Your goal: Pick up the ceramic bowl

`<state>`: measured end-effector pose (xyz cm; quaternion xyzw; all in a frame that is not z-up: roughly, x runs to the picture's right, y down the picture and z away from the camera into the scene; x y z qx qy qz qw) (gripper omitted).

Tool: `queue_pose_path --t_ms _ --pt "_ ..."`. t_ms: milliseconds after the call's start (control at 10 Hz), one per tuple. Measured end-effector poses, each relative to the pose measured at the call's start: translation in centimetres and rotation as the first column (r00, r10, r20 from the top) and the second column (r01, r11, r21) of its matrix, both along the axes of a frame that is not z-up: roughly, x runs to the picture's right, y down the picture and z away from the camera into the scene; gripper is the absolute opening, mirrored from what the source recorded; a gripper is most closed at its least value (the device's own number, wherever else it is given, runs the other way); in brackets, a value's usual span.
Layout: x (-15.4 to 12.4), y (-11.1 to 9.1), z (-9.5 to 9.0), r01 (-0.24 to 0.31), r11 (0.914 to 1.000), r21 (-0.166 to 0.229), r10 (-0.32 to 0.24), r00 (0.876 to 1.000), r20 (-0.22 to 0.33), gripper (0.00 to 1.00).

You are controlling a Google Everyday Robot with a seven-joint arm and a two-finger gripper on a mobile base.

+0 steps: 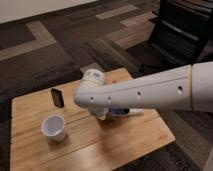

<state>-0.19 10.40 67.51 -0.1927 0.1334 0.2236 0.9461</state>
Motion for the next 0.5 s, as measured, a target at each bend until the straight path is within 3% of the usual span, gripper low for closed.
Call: queue_pose_path --t_ms 200,500 --pt "0.3 -2.3 -0.4 0.002 0.9988 0.049 -0.001 1.000 -0.019 0.00" --pt "0.3 -2.4 -0.5 0.003 0.9987 0.052 -0.002 1.000 -0.019 0.00"
